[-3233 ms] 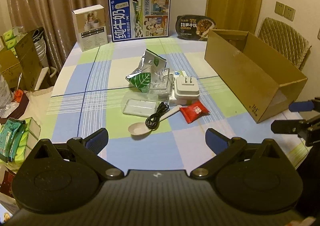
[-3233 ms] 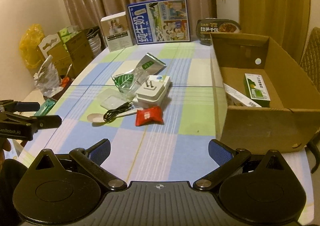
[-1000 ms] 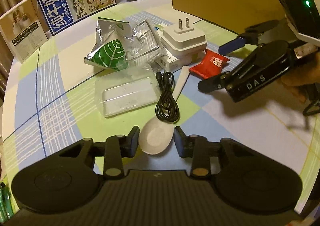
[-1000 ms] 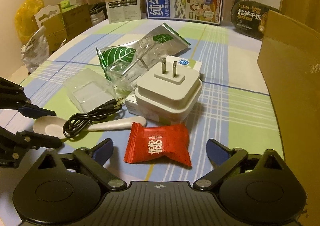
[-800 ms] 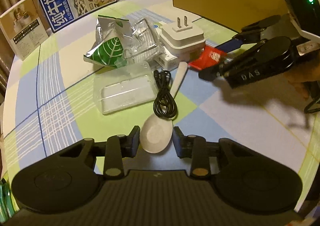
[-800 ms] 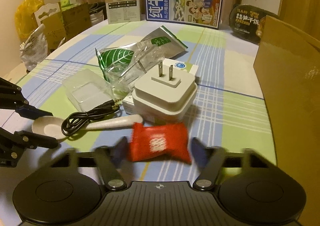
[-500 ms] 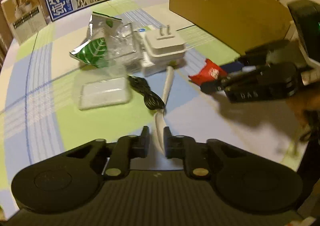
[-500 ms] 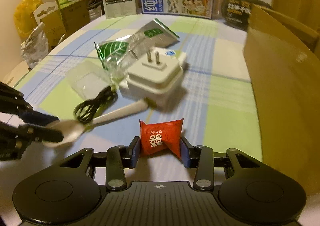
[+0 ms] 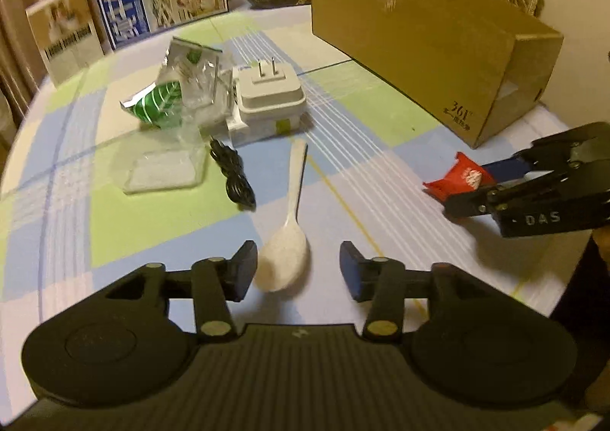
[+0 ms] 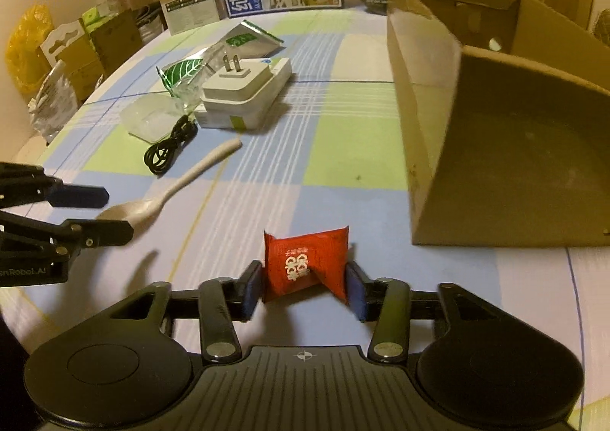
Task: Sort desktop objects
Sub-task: 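Grasp the white spoon with the left tool while the right tool grasps the red candy packet, then lift the spoon with the left tool while the right tool regrips the red candy packet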
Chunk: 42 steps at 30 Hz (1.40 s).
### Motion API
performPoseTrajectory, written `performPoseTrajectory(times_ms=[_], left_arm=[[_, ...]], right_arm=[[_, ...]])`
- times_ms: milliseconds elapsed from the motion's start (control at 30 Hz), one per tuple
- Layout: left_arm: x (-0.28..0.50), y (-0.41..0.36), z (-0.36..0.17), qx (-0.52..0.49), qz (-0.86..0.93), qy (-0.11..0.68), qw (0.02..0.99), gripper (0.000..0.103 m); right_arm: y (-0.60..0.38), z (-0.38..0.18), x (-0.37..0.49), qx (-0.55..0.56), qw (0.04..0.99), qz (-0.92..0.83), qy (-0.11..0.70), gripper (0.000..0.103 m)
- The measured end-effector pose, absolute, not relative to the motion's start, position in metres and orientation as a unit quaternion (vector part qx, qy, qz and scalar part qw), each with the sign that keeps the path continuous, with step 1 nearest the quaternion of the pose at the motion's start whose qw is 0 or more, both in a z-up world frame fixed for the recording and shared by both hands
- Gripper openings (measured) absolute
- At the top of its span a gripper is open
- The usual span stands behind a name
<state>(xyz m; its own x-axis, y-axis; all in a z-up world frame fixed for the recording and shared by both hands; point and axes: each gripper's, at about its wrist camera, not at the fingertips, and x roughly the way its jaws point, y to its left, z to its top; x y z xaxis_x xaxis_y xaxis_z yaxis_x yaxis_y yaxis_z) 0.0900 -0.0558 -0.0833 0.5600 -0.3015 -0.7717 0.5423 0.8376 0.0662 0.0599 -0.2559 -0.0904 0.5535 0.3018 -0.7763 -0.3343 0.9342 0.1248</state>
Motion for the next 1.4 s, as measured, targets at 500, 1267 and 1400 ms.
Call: performPoseTrajectory(times_ms=[500, 1267, 1400], left_arm=[[0.103, -0.06, -0.102, 0.199, -0.258, 0.403, 0.855, 0.042], [0.088, -0.062, -0.097, 0.121, -0.248, 0.424, 0.863, 0.028], [0.087, -0.06, -0.097, 0.112, -0.239, 0.426, 0.865, 0.028]], right_arm=[[-0.255, -0.093, 0.056, -0.009, 0.898, 0.193, 0.395, 0.076], [-0.231, -0.106, 0.047, -0.1, 0.904, 0.2, 0.364, 0.091], [-0.237, -0.111, 0.05, -0.078, 0.906, 0.186, 0.373, 0.09]])
